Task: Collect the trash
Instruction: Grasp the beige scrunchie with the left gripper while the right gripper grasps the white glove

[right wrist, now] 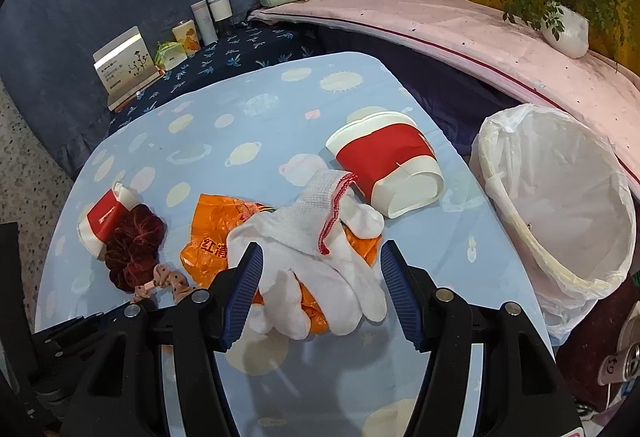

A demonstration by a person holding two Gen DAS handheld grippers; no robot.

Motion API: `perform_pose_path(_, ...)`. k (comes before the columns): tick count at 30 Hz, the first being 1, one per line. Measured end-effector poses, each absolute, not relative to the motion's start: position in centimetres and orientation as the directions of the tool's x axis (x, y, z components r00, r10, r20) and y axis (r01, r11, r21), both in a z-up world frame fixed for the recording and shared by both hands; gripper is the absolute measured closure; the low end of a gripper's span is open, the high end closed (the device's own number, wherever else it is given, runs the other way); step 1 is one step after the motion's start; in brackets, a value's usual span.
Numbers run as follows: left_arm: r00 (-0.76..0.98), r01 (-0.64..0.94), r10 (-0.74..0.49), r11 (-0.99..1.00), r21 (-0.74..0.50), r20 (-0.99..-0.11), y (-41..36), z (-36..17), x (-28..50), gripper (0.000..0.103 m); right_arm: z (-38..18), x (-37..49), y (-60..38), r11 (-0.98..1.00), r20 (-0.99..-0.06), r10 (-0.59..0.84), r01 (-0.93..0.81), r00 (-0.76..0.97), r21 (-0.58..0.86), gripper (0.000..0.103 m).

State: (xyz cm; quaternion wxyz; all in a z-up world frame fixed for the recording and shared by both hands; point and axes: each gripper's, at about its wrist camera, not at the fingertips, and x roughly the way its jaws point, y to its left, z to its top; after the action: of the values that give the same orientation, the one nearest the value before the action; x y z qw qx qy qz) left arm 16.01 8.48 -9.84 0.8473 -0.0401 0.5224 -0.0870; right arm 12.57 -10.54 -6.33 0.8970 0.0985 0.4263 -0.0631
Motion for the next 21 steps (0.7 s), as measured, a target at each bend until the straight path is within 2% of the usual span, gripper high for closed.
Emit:
perform_pose_path(7,0.461,0.116,-0.204,0.979,-0.170,-0.864,8.8,-8.6,16.0,0.094,-7.1,13.8,-10.6,0.972,-0.783,-0.034,0.202,0.621,0.118,0.047)
perform_pose_path(12,0.472,0.118,-0.211,0.977,-0.176,-0.856,9.1,-7.9,16.1,0.094,-7.7,14.8,-10.6,0.973,-0.792,-0.034,0.202,0.609,0.113,0.055)
perform_pose_path(15,0.477,0.121,-0.216,0.976,-0.180,-0.852,9.1,-7.6,16.2,0.094,-8.1,15.3,-10.4,0.975,-0.800,-0.029,0.194,0.599,0.110,0.073)
perform_pose_path(17,0.479,0.121,-0.219,0.976,-0.183,-0.850,9.2,-7.3,16.2,0.094,-8.2,15.5,-10.3,0.976,-0.804,-0.022,0.188,0.594,0.112,0.092)
perform_pose_path(21,0.491,0.123,-0.222,0.975,-0.186,-0.842,9.2,-6.7,16.3,0.094,-7.5,15.2,-10.4,0.976,-0.792,-0.017,0.184,0.611,0.120,0.097)
